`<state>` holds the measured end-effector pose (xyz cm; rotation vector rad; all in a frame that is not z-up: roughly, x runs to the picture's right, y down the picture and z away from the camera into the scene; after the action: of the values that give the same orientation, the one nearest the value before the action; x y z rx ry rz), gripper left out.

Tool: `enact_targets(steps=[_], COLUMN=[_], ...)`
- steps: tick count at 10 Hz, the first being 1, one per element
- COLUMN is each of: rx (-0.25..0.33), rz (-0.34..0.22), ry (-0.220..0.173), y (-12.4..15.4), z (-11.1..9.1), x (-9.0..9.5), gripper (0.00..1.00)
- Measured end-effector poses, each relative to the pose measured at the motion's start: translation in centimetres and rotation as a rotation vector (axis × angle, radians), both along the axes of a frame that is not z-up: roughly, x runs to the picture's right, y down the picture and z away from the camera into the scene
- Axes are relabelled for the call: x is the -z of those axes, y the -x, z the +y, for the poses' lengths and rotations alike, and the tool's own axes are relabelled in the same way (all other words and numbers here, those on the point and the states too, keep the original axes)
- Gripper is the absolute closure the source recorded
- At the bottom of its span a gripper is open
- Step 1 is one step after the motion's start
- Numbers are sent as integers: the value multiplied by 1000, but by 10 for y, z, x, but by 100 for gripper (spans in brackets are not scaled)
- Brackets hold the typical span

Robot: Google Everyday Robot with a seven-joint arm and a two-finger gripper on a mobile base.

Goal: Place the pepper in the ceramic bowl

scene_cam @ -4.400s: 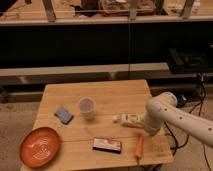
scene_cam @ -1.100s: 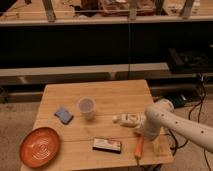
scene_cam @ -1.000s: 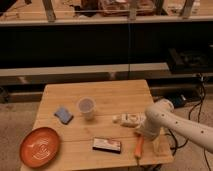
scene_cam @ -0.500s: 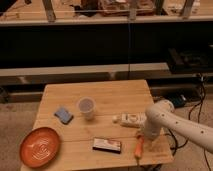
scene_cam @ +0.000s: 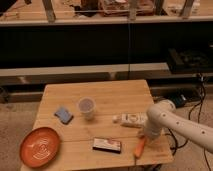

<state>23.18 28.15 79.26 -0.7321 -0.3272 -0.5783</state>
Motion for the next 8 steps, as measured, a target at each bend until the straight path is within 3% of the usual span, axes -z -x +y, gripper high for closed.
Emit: enact_targets(steps=[2, 8], rx=[4, 48], rz=[0, 0], ry=[-3, -63], y=[0, 9], z=[1, -8], x=[0, 3], gripper=[85, 85])
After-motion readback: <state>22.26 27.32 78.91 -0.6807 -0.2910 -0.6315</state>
